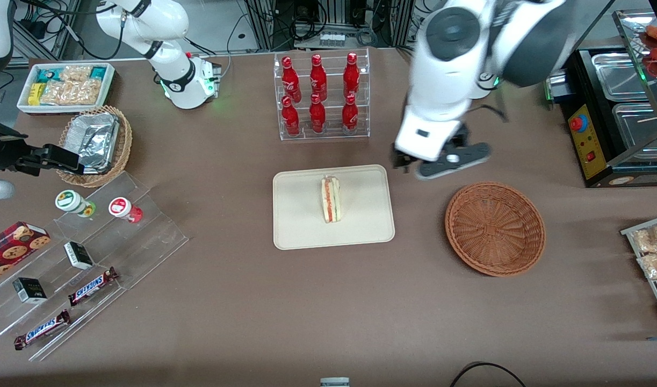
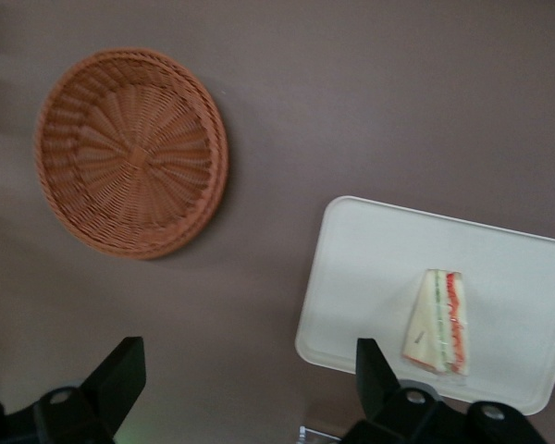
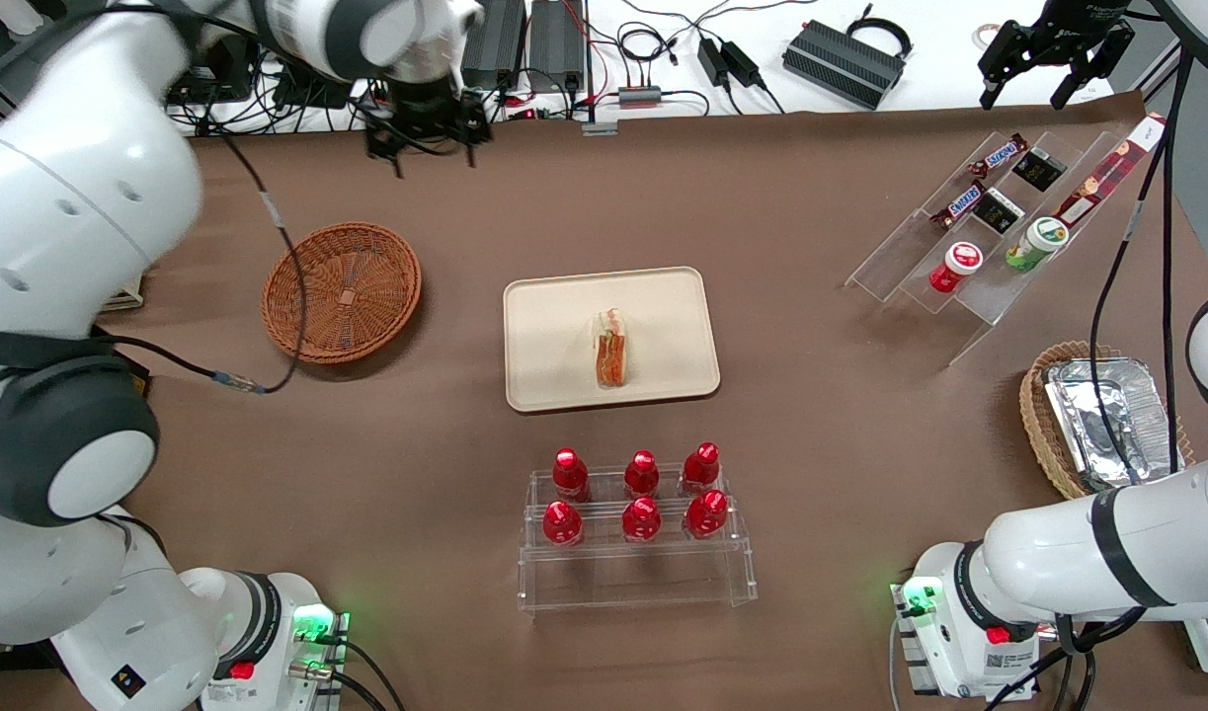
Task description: Place sandwich from basket to tray
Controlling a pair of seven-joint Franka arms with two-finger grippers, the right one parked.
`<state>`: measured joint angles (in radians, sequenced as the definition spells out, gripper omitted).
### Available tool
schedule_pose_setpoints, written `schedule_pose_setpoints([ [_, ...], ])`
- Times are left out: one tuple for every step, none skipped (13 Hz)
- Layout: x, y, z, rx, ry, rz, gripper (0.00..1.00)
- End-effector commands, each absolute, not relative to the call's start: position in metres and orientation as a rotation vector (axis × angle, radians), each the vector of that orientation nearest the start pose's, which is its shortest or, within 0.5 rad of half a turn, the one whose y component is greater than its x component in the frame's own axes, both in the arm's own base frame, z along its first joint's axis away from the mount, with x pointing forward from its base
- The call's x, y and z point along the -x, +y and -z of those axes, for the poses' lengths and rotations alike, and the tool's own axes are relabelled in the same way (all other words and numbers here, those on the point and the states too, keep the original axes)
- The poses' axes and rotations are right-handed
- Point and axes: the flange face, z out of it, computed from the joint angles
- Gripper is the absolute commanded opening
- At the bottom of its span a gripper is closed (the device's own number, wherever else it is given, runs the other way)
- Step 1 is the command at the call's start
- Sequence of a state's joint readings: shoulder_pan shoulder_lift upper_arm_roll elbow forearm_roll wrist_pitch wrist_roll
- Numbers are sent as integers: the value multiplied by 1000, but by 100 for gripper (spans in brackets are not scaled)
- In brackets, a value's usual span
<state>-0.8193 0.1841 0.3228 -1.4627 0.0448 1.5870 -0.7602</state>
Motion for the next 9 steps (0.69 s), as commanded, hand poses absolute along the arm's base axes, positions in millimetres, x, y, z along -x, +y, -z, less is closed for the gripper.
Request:
schedule_pose_setpoints([
  [-532,-261,-587,3023,-336,-8,100],
  [-534,-249,-592,3036,-324,-19,100],
  [-534,-238,-599,3052,-315,-27,100],
  [-537,-217,-609,3071,-303,-26,100],
  [-537,-202,-614,3084,-264,-44,100],
  [-537,-186,-616,3082,-220,-83,100],
  [-541,-156,-622,3091,-211,-94,100],
  [-546,-130,-622,3100,-206,-115,100],
  [-545,-124,-624,3121,-160,-137,100],
])
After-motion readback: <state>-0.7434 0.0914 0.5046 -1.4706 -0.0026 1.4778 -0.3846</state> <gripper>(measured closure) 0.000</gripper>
